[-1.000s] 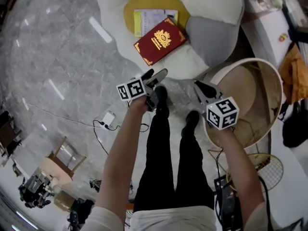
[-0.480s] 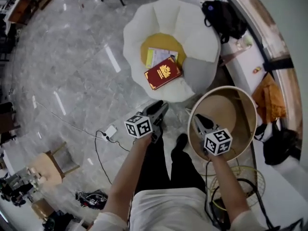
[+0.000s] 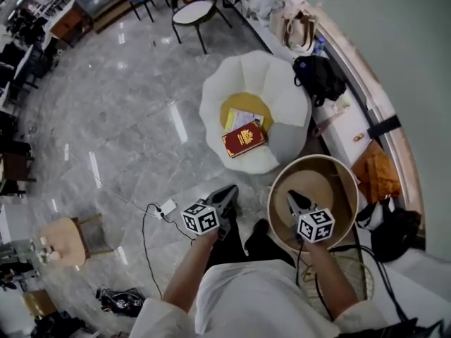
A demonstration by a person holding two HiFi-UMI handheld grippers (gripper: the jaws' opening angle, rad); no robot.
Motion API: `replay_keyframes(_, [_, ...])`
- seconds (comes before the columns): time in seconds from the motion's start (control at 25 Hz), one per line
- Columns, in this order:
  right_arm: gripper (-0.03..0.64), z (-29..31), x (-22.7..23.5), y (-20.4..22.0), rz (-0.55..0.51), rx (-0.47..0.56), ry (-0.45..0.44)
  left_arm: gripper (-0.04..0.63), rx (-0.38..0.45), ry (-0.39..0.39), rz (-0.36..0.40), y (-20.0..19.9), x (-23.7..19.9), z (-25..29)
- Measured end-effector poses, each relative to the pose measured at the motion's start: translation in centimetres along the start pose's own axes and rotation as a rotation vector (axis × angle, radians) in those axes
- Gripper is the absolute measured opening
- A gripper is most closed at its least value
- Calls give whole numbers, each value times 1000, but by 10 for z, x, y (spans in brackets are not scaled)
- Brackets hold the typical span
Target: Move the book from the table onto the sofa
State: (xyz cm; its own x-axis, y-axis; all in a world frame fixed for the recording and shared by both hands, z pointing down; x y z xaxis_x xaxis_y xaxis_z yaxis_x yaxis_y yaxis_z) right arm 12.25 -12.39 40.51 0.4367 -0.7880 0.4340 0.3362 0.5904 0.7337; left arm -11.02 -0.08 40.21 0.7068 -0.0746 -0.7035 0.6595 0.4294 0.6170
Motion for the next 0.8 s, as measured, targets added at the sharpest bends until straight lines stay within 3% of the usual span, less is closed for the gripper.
replay_keyframes(0.24, [46, -46, -38, -26, -48, 27, -39, 2, 0, -24, 83, -13, 58, -67])
replay_keyframes(0.4, [46, -60, -61, -34, -66, 40, -63, 2, -26, -62, 105, -9, 64, -94])
replay_keyframes(0.52, [46, -66, -71, -35, -80, 38, -39, 2, -36, -46, 124, -10, 70, -109])
replay_keyframes(0.8, [44, -75, -110, -45, -142, 60, 14, 2, -121, -56, 297, -23, 75, -149])
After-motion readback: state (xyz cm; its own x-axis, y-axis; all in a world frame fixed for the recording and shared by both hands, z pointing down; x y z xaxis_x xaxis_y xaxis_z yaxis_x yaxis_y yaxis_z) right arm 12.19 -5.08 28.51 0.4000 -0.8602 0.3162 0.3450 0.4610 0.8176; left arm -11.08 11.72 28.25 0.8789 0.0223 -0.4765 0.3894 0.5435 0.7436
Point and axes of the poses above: the fingertips, and each gripper's own axes: z forward along the fingers, x to its right, y out of its underside, the point moved 6 cm from there along -z, backward along the fingers, and after that the axes turned 3 degrees about -y, right-handed, at the moved point
